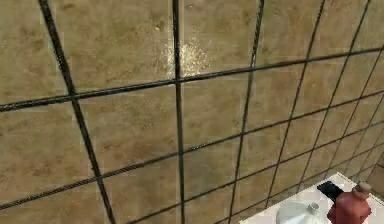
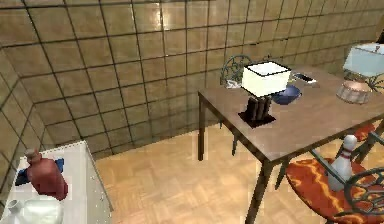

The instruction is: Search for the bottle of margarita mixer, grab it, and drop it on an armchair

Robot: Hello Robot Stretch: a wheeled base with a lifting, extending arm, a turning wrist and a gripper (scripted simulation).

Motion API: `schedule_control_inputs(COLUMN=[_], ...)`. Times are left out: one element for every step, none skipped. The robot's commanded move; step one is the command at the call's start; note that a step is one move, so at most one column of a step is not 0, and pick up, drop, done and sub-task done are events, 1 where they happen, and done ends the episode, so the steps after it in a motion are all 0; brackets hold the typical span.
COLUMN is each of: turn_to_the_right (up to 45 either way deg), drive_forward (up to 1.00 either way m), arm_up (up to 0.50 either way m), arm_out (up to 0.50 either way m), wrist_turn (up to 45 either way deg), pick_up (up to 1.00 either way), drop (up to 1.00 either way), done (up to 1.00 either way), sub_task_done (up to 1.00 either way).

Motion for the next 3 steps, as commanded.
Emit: schedule_control_inputs(turn_to_the_right=[-36.0,0.0,0.0], drive_forward=[0.0,0.0,0.0], arm_up=[0.0,0.5,0.3], arm_out=[0.0,0.0,0.0], wrist_turn=[0.0,0.0,0.0], pick_up=[0.0,0.0,0.0], drop=[0.0,0.0,0.0], done=[0.0,0.0,0.0], sub_task_done=[0.0,0.0,0.0])
